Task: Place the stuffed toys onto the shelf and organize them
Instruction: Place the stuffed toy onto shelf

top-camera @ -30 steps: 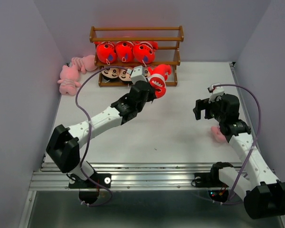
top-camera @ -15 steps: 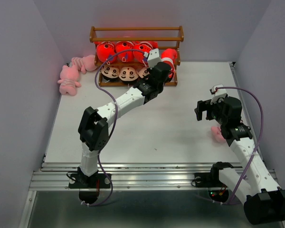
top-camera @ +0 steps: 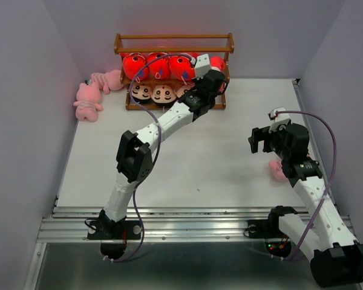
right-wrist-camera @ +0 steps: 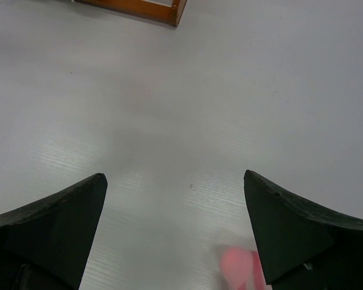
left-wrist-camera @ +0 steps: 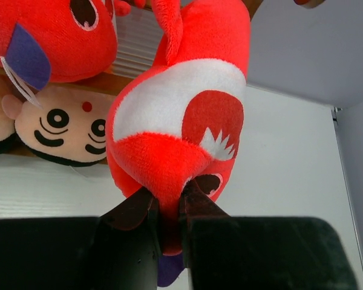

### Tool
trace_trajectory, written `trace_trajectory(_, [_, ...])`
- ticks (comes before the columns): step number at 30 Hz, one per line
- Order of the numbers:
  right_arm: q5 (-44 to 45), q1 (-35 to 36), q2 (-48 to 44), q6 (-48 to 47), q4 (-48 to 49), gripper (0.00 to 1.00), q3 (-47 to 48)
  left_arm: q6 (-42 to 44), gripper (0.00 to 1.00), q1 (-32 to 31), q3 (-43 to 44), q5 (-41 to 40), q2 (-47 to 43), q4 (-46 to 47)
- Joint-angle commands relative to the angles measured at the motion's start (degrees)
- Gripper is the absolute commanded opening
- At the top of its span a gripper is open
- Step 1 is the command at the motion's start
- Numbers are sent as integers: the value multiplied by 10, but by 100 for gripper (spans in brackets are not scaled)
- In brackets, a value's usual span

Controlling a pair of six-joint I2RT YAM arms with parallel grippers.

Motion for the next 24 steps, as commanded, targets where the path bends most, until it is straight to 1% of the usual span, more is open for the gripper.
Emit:
trace_trajectory(1, [6, -3, -9, -6, 36, 100, -2, 11, 0, 13, 64, -19, 13, 3])
trace_trajectory(11, [5, -3, -10, -8, 36, 100, -1, 37, 0, 27, 120, -33, 56, 45])
trace_trajectory(20, [2, -3, -10, -9, 36, 100, -3, 62, 0, 33, 127, -42, 71, 112])
trace_trajectory(21, [2, -3, -10, -9, 37, 100, -3, 66, 0, 34, 132, -43, 74, 131])
trace_trajectory(24, [2, -3, -9, -9, 36, 100, -3, 72, 0, 35, 151, -43, 90, 139])
